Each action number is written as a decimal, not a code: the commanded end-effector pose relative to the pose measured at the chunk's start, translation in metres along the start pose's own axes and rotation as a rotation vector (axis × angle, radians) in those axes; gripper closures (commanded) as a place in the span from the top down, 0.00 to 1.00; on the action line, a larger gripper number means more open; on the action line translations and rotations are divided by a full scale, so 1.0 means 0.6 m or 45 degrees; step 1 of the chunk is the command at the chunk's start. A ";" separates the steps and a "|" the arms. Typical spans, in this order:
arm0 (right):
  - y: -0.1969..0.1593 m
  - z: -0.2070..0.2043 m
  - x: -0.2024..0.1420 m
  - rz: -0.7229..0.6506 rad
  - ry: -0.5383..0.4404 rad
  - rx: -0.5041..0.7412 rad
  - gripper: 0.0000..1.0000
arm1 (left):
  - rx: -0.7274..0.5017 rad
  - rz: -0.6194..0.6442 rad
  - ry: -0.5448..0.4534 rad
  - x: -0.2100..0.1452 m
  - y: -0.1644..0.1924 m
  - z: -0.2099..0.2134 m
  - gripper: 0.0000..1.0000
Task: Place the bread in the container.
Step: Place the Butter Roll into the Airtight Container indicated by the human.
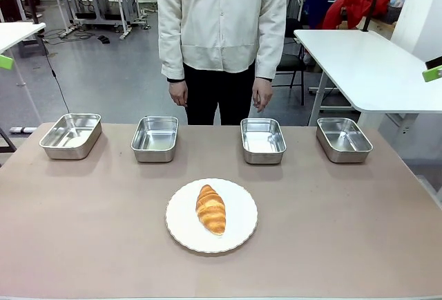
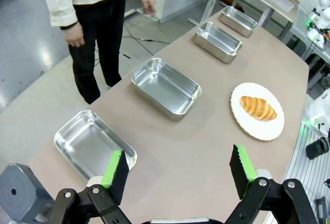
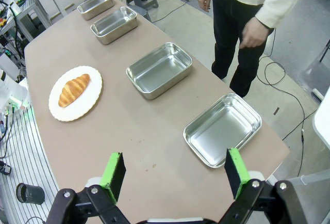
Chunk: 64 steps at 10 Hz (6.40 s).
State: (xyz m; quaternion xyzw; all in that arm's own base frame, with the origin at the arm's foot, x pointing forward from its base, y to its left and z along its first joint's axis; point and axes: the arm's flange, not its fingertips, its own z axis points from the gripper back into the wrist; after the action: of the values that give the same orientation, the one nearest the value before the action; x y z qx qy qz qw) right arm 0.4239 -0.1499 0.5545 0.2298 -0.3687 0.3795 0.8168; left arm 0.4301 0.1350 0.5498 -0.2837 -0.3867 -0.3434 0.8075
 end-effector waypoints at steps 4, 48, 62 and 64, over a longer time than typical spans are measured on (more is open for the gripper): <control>0.000 0.000 0.003 0.008 -0.018 0.000 1.00 | -0.002 -0.006 -0.008 0.001 -0.001 0.002 1.00; 0.634 -0.616 0.167 -0.668 0.662 -0.464 1.00 | -0.002 -0.006 -0.008 0.001 -0.001 0.002 1.00; 0.646 -0.821 0.062 -0.813 0.807 -0.625 1.00 | -0.002 -0.006 -0.008 0.001 -0.001 0.002 1.00; 0.641 -0.832 0.053 -0.795 0.826 -0.614 1.00 | -0.002 -0.006 -0.008 0.001 -0.001 0.002 1.00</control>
State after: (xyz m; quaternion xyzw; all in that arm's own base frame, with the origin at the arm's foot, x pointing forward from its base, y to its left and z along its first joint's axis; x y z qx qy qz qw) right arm 0.3436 0.4138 0.3093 0.0066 -0.0701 0.0767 0.9946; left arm 0.4311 0.1363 0.5496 -0.2827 -0.3859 -0.3425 0.8086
